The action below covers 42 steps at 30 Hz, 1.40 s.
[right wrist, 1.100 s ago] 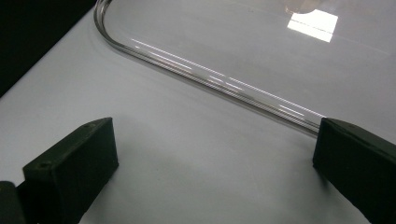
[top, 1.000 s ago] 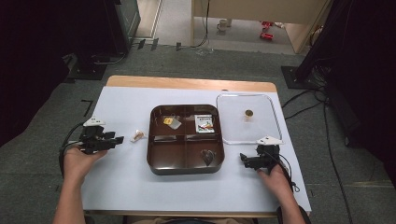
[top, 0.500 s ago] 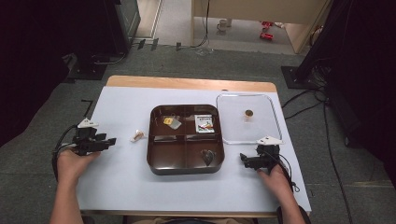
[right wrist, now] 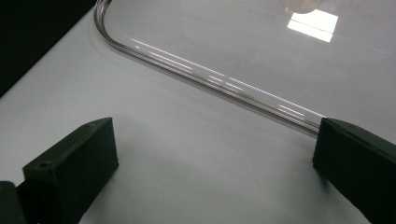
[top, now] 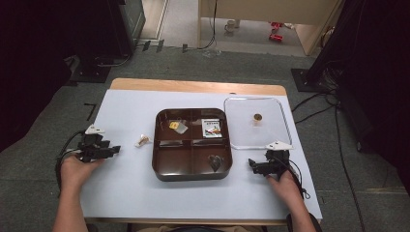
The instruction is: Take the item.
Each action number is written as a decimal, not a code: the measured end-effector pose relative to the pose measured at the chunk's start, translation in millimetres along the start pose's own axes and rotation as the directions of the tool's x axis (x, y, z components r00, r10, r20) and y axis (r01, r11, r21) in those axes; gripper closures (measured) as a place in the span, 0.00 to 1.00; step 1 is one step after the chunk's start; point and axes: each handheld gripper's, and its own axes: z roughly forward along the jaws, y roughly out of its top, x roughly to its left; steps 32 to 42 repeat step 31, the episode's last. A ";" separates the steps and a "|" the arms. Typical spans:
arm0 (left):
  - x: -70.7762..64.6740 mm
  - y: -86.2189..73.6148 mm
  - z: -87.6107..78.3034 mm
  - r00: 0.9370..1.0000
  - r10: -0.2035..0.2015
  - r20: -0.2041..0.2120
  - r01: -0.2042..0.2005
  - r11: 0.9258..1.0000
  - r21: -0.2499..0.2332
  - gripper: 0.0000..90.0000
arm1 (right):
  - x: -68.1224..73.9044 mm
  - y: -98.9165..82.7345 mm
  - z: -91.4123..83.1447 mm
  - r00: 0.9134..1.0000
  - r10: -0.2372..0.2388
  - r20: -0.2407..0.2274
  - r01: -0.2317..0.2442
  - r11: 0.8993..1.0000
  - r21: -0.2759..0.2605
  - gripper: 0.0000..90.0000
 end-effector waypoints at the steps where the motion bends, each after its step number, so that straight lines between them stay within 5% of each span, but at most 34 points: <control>1: -0.5 -0.9 0.2 1.000 0.009 0.003 -0.009 1.000 -0.003 0.50 | 0.1 0.0 0.0 1.000 0.001 0.000 -0.001 1.000 0.000 0.00; 5: -2.6 -5.1 1.6 1.000 -0.001 0.021 0.002 0.999 -0.034 0.39 | 0.0 0.0 0.0 1.000 0.000 0.000 0.000 1.000 0.000 0.00; 10: -13.3 -8.1 6.1 0.998 0.056 -0.012 -0.056 0.998 -0.041 0.25 | 0.0 0.0 0.0 1.000 0.000 0.000 0.000 1.000 0.000 0.00; 31: -18.0 -23.2 7.6 0.998 0.045 -0.052 -0.052 0.987 -0.149 0.24 | 0.0 0.0 0.0 1.000 0.000 0.000 0.000 1.000 0.000 0.00; 42: -18.0 -23.2 7.6 0.998 0.045 -0.052 -0.052 0.987 -0.149 0.24 | 0.0 0.0 0.0 1.000 0.000 0.000 0.000 1.000 0.000 0.00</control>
